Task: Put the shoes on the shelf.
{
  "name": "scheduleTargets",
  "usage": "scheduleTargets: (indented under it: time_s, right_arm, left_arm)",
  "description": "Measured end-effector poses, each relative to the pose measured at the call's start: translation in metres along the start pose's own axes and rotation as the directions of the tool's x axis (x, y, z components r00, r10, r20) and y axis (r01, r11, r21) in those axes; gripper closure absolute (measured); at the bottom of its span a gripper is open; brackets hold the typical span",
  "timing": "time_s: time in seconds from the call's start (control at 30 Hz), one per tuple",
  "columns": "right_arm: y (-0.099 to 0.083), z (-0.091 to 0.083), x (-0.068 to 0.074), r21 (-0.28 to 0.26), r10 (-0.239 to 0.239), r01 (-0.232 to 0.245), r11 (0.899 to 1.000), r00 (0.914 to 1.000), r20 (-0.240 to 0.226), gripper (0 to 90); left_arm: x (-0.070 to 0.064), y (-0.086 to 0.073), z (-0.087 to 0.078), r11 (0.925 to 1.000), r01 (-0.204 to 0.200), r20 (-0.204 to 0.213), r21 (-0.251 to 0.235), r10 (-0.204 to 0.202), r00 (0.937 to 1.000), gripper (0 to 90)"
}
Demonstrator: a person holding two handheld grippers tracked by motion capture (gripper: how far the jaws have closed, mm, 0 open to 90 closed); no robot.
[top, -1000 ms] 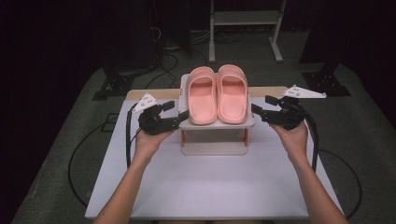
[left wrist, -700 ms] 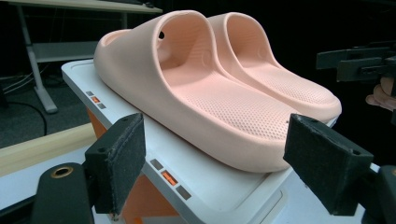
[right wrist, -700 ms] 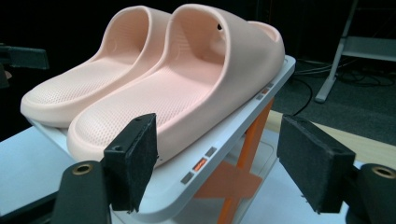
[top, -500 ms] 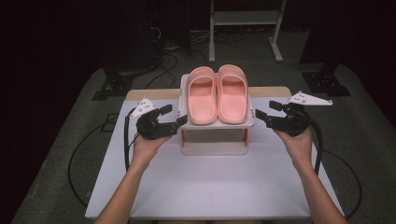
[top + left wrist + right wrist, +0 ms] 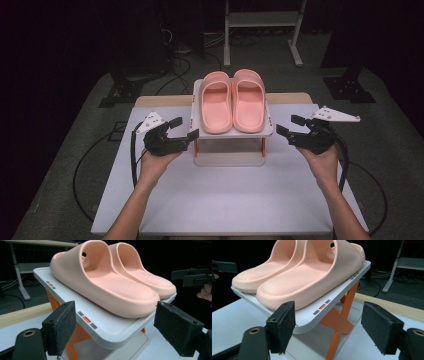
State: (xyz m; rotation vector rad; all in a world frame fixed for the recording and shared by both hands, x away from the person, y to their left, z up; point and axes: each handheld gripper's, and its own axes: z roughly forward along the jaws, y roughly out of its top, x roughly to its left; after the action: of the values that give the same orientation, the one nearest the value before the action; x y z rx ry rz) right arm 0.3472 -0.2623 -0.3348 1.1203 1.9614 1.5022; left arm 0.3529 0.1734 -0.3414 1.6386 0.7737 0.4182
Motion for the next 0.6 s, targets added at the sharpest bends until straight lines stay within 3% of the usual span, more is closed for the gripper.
scheduleTargets:
  time_s: [0.6]
  right_arm:
    - [-0.019,-0.008,-0.003,0.013,0.018,-0.018,1.0,0.9998,-0.005,25.2]
  left_arm:
    - [0.002,-0.014,-0.012,0.9998,0.018,-0.013,-0.004,-0.018,0.9998,13.0]
